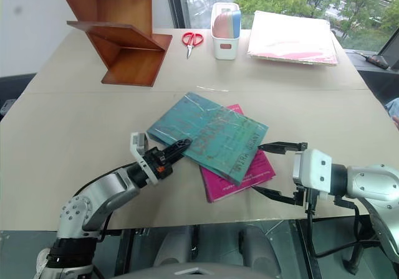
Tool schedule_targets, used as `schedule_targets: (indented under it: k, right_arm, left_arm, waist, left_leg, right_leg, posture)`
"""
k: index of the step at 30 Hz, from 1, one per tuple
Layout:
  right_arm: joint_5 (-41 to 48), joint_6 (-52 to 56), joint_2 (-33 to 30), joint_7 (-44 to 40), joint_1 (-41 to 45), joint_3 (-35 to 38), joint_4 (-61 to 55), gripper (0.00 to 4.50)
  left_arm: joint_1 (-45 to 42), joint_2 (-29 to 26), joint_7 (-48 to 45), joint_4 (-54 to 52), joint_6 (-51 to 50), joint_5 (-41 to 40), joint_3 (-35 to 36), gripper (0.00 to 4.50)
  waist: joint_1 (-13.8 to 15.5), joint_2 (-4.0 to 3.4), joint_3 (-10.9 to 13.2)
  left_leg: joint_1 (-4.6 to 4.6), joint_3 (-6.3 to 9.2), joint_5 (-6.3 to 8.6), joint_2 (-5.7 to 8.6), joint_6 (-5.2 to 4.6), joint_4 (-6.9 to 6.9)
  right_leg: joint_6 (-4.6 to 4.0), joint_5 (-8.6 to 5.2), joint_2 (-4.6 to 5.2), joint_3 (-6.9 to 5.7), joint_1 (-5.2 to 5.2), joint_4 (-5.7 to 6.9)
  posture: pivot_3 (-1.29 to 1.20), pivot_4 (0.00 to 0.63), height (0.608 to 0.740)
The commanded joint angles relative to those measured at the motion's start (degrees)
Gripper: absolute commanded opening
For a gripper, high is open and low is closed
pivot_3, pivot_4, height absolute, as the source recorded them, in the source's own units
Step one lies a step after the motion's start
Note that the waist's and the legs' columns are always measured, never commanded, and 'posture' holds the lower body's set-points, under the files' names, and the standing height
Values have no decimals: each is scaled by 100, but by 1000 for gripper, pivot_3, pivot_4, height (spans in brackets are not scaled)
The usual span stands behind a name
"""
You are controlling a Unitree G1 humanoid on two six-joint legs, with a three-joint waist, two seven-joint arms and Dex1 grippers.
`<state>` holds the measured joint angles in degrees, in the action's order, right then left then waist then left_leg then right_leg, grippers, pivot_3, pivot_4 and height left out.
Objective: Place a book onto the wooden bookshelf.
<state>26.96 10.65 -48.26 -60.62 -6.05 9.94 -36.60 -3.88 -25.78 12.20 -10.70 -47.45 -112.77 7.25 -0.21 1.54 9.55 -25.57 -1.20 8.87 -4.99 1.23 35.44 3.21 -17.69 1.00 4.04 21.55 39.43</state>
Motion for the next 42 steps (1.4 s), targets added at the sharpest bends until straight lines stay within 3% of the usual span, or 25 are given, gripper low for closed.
schedule_targets:
  k: [1,3,6,12,15,18,24,32,39,42]
  right_arm:
    - [-42,-180,70,40,146,-41,85,4217]
    - [-89,-247,108,19,240,-142,186,4217]
    - [-139,-308,173,3,404,-266,319,4217]
    - [-193,-329,183,-6,593,-396,457,4217]
    - [-226,-295,163,44,598,-392,443,4217]
    - [-227,-234,156,114,544,-357,354,4217]
    - [-250,-329,158,141,404,-314,362,4217]
    - [-300,-612,246,87,287,-352,523,4217]
    - [-337,-614,292,115,428,-465,568,4217]
    - [-341,-529,304,157,539,-524,547,4217]
  left_arm:
    - [-449,-524,-186,455,-271,35,305,679]
    - [-821,-921,-558,884,-760,101,225,679]
    - [-1649,-1440,-1180,2003,-1551,586,-12,1560]
    - [-2903,-1714,-3102,4009,-2675,2509,-524,4445]
    - [-3403,-1496,-3847,4641,-2527,3540,-729,4445]
    - [-3676,-1399,-4511,4901,-2602,4076,-639,4445]
    - [-3421,-1211,-4657,4374,-3311,4201,-25,4445]
    - [-2056,-44,-2407,2418,-3539,2507,1545,4445]
    - [-1280,755,-33,1309,-2105,1202,1727,4445]
    - [-1177,887,579,1129,-1579,871,1651,4445]
  waist:
    - [-2,0,0]
    - [-4,0,0]
    - [-6,1,2]
    - [-17,2,3]
    - [26,-4,0]
    - [30,-3,0]
    - [-23,-3,0]
    - [-42,0,2]
    - [-38,1,2]
    - [-35,2,2]
  left_leg:
    - [1,1,0,0,0,0]
    - [1,1,-1,0,1,0]
    - [-2,-1,-1,2,1,0]
    - [-15,2,0,6,1,-13]
    - [-15,4,0,8,2,-20]
    - [-14,5,0,8,2,-21]
    - [-17,5,0,7,2,-19]
    - [-18,9,0,7,1,-18]
    - [-7,10,-1,8,3,-3]
    - [-7,11,-1,9,3,1]
  right_leg:
    - [0,0,-1,-1,0,0]
    - [0,0,-1,-1,0,0]
    - [1,0,-1,-2,2,-1]
    - [2,0,0,-7,13,-14]
    - [2,-1,2,-14,11,-20]
    - [3,0,2,-15,10,-19]
    - [3,0,4,-14,10,-17]
    - [5,1,10,-14,8,-8]
    - [5,1,12,-10,3,15]
    - [5,1,11,-8,2,16]
  posture:
    - [0,150,740]
    - [0,150,740]
    - [0,150,740]
    - [0,150,740]
    - [0,150,740]
    - [0,150,740]
    - [0,150,740]
    - [0,150,740]
    - [0,150,740]
    - [0,150,740]
